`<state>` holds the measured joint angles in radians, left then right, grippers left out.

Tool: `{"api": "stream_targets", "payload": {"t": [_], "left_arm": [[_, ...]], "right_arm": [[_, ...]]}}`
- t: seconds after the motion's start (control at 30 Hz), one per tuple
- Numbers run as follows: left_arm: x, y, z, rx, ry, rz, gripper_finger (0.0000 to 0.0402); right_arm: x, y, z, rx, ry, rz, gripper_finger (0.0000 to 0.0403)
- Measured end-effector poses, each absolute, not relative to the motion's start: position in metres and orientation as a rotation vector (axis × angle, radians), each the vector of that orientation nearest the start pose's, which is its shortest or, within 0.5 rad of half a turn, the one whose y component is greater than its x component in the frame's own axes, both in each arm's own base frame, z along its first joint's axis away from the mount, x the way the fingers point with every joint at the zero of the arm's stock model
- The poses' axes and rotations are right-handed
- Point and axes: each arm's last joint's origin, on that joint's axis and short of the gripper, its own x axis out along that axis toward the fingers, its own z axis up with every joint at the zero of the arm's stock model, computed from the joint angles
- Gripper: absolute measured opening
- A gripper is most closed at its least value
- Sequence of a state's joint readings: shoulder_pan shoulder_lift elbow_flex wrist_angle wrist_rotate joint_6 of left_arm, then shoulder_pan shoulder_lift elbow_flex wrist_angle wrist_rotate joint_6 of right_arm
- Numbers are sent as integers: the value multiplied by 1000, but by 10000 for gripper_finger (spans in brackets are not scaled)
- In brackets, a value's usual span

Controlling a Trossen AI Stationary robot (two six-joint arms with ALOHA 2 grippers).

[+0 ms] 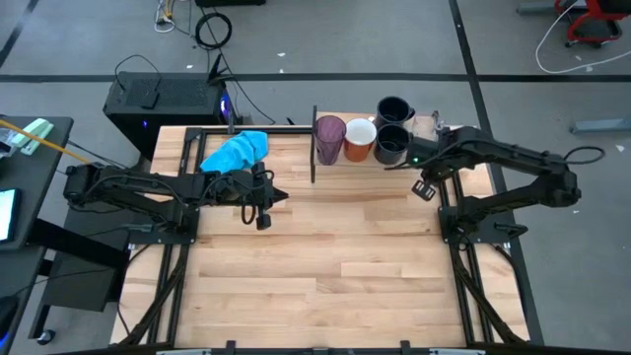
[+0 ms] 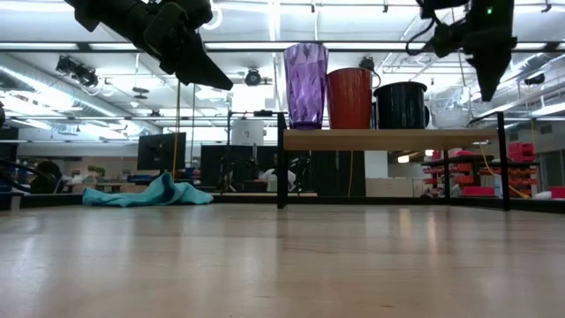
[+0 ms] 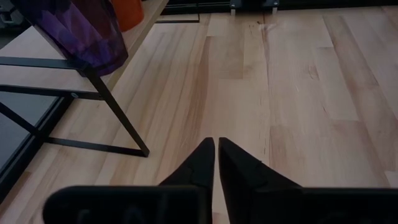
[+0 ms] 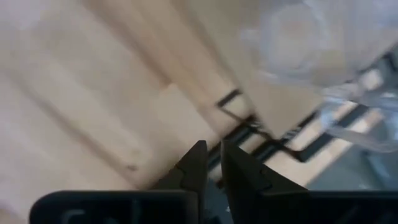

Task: Stack small to large cups/mugs on shelf
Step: Put the transparent mug on the shelf aligned with the other transparent mug

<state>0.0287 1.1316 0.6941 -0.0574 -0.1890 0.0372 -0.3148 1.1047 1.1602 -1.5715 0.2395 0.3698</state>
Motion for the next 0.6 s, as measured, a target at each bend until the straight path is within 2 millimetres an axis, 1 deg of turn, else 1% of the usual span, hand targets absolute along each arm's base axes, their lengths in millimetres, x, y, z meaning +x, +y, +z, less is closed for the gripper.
{"api": "stream_targets", "payload": {"t": [0.1, 0.17, 0.3, 0.47, 0.6], "left_arm": [[239, 12, 247, 76, 498, 204, 26], [239, 12, 247, 76, 498, 204, 25], [239, 12, 247, 76, 498, 205, 29], [239, 12, 247, 75, 499, 204, 36], [239, 12, 247, 75, 499, 204, 34]], "right_arm": [[136, -56, 311, 300, 1450, -791, 47], [135, -58, 311, 283, 1449, -816, 41], [132, -60, 319, 272, 1403, -857, 27], [125, -63, 322, 299, 1381, -890, 9], [122, -68, 323, 287, 1364, -972, 4]]}}
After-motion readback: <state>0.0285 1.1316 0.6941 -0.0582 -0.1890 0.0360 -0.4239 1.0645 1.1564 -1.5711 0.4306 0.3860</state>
